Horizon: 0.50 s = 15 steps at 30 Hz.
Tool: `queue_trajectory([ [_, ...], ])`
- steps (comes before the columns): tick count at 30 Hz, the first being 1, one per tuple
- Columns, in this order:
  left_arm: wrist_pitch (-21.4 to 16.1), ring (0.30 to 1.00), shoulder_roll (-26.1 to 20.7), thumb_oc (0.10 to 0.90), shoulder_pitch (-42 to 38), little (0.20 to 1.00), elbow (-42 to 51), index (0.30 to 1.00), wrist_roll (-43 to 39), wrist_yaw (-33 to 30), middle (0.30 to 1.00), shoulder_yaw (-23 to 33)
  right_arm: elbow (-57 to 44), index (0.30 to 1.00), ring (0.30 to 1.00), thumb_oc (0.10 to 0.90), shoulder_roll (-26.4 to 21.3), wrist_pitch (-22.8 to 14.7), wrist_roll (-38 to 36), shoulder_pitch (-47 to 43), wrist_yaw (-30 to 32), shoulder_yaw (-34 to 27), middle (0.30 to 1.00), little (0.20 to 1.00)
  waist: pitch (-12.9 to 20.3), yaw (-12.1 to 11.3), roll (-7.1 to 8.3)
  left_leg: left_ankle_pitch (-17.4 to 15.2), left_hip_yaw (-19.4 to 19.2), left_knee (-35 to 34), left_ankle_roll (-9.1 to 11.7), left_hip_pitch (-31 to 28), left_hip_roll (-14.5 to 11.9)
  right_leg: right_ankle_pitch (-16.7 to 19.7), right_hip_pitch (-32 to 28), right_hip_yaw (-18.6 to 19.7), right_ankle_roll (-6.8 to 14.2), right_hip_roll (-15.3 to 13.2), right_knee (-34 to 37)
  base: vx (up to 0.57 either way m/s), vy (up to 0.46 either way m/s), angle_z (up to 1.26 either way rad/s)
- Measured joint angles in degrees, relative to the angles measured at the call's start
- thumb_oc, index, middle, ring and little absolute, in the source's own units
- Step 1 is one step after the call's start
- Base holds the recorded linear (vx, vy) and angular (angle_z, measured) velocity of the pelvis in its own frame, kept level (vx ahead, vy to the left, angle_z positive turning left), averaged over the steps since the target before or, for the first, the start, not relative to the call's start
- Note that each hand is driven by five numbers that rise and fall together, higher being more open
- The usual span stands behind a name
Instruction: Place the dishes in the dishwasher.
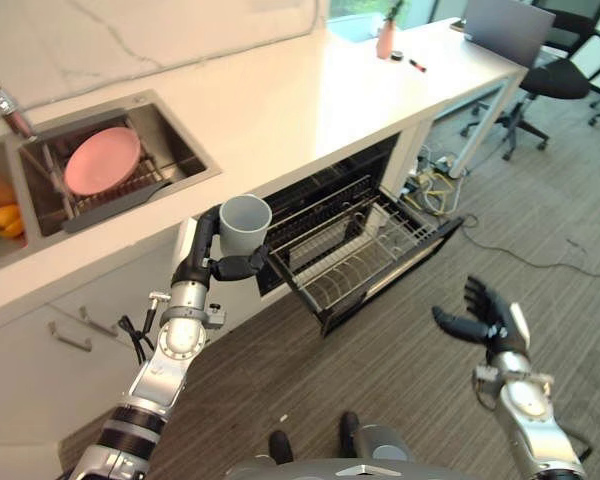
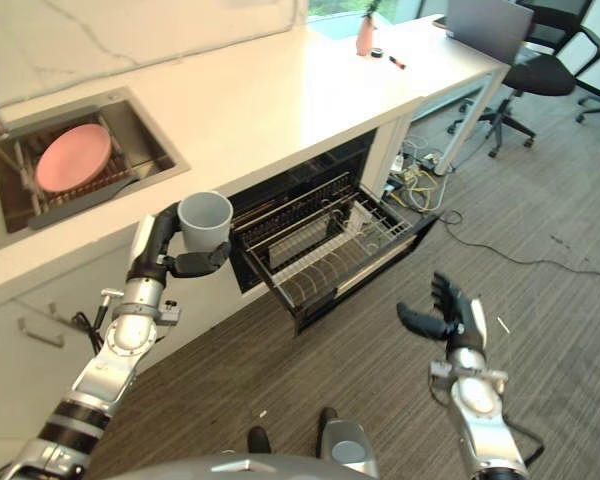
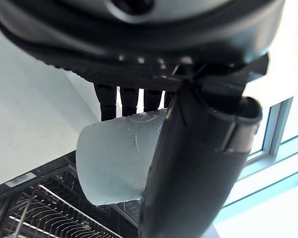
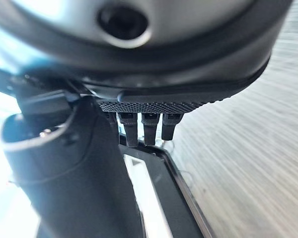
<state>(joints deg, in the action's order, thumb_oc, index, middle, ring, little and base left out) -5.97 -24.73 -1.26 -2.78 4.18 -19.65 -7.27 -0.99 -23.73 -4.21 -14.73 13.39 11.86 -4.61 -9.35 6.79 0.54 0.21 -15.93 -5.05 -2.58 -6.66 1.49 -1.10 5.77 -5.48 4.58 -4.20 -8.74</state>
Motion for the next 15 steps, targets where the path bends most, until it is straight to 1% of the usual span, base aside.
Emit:
queue_trajectory([
  [1,0.0,0.300,0.0,0.400,0.0,0.300,0.0,0.300,0.0,0.0,0.300,0.0,0.0,0.900,0.900,0.800,0.0,0.0,0.0,0.0,0.0,0.0,0.900,0.900,0.0,0.0,0.00,0.0,0.0,0.0,0.0,0.0,0.0,0.0,0.0,0.0,0.0,0.0,0.0,0.04,-0.095,-0.68],
  [2,0.5,0.300,1.9,0.400,1.3,0.300,-0.1,0.300,0.5,-0.1,0.300,1.5,-11.7,0.900,0.900,0.800,-2.0,-2.1,1.9,2.1,0.0,-0.9,0.900,0.900,0.9,1.9,-1.40,-0.1,-0.1,0.5,0.5,-0.7,-0.8,3.1,-3.5,0.2,-1.5,0.7,6.8,0.10,-0.128,-0.67],
  [3,0.5,0.300,2.7,0.400,1.2,0.300,-0.1,0.300,1.5,-0.3,0.300,2.0,-17.0,0.900,0.900,0.800,-4.3,-2.2,3.7,0.5,-0.1,-0.5,0.900,0.900,1.1,1.3,-1.07,0.1,-1.0,1.4,0.8,-1.2,-1.3,4.1,-4.9,2.1,-2.3,1.0,10.2,0.11,-0.144,-1.69],
  [4,0.6,0.300,4.1,0.400,1.1,0.300,-1.4,0.300,2.2,-1.2,0.300,3.1,-18.4,0.900,0.900,0.800,-5.3,-2.5,4.6,-5.9,-0.5,1.9,0.900,0.900,1.4,-0.6,-1.08,0.1,-1.0,1.4,0.9,-3.4,-2.4,4.5,-5.9,2.5,-1.1,1.3,11.5,0.03,-0.122,-2.21],
  [5,0.6,0.300,5.1,0.400,0.6,0.300,-2.8,0.300,2.7,-1.9,0.300,3.2,-18.7,0.900,0.900,0.800,-4.9,-3.4,4.8,-10.7,-0.9,4.3,0.900,0.900,2.1,-1.9,-1.09,-0.4,-0.3,1.4,2.0,-4.0,-2.9,6.6,-6.6,3.3,-0.2,1.6,12.6,0.04,-0.076,-1.88],
  [6,0.6,0.300,5.0,0.400,-1.2,0.300,-4.3,0.300,3.4,-1.8,0.300,0.9,-18.2,0.900,0.900,0.800,-4.6,-6.7,5.5,-13.5,-1.4,5.3,0.900,0.900,3.1,-1.5,-1.66,-1.4,1.9,1.6,4.0,-4.0,-3.9,8.3,-7.0,3.0,-1.5,2.3,13.7,0.04,-0.092,-0.52],
  [7,0.4,0.300,4.9,0.400,-4.7,0.300,-4.4,0.300,4.9,-1.1,0.300,-2.9,-18.3,0.900,0.900,0.800,-4.4,-10.4,5.6,-15.1,-1.7,5.3,0.900,0.900,3.3,-0.2,-3.08,-2.3,2.4,0.4,5.6,-3.3,-7.1,8.2,-7.7,0.8,-3.3,3.9,14.3,0.03,-0.081,0.28],
  [8,0.2,0.300,4.9,0.400,-6.2,0.300,-4.1,0.300,6.4,-0.9,0.300,-4.9,-17.0,0.900,0.900,0.800,-3.1,-11.2,5.4,-16.0,-1.8,5.7,0.900,0.900,3.5,0.0,-3.13,-2.1,2.3,0.4,6.1,-3.3,-7.6,8.2,-8.0,0.4,-3.6,4.1,14.2,0.02,-0.054,0.44],
  [9,0.2,0.300,4.9,0.400,-6.2,0.300,-4.1,0.300,6.4,-0.9,0.300,-4.9,-17.0,0.900,0.900,0.800,-3.1,-11.2,5.4,-16.0,-1.8,5.7,0.900,0.900,3.5,0.0,-3.13,-2.1,2.3,0.4,6.1,-3.3,-7.6,8.2,-8.0,0.4,-3.6,4.1,14.2,0.01,-0.044,0.21],
  [10,-0.5,0.300,4.9,0.400,-7.6,0.300,-4.0,0.300,8.4,-1.0,0.300,-6.4,-15.1,0.900,0.900,0.800,-1.7,-10.9,4.1,-16.6,-2.0,6.6,0.900,0.900,3.9,0.0,-3.59,-1.8,2.5,0.4,6.3,-3.0,-8.0,7.9,-7.9,-0.2,-4.0,4.4,14.1,0.00,-0.051,0.20],
  [11,-0.7,0.300,4.9,0.400,-8.9,0.300,-3.9,0.300,10.0,-1.3,0.300,-7.1,-12.1,0.900,0.900,0.800,-0.7,-10.6,1.5,-16.7,-2.5,8.8,0.900,0.900,4.0,-0.2,-4.44,-1.3,2.9,0.3,6.8,-2.7,-8.1,7.8,-7.8,-0.7,-4.2,4.5,14.1,0.00,-0.073,0.24],
  [12,-0.7,0.300,4.8,0.400,-9.4,0.300,-3.9,0.300,10.1,-1.7,0.300,-7.2,-10.1,0.900,0.900,0.800,0.3,-9.8,0.0,-16.7,-2.8,10.9,0.900,0.900,4.1,-0.2,-5.35,-1.0,3.2,0.1,6.8,-2.6,-8.1,7.8,-7.8,-0.9,-4.2,4.5,14.2,-0.01,-0.066,0.18],
  [14,-0.3,0.300,4.7,0.400,-10.5,0.300,-4.0,0.300,11.0,-3.1,0.300,-7.1,-7.6,0.900,0.900,0.800,0.9,-9.0,-4.3,-16.7,-3.0,14.7,0.900,0.900,3.9,-0.3,-6.71,-0.7,3.6,-0.1,7.0,-2.6,-8.1,7.8,-7.8,-1.2,-4.3,4.5,14.3,0.00,-0.047,0.10],
  [15,-0.3,0.300,4.7,0.400,-10.5,0.300,-4.0,0.300,11.0,-3.1,0.300,-7.1,-7.6,0.900,0.900,0.800,0.9,-9.0,-4.3,-16.7,-3.0,14.7,0.900,0.900,3.9,-0.3,-6.71,-0.7,3.6,-0.1,7.0,-2.6,-8.1,7.8,-7.8,-1.2,-4.3,4.5,14.3,0.01,-0.033,0.13],
])
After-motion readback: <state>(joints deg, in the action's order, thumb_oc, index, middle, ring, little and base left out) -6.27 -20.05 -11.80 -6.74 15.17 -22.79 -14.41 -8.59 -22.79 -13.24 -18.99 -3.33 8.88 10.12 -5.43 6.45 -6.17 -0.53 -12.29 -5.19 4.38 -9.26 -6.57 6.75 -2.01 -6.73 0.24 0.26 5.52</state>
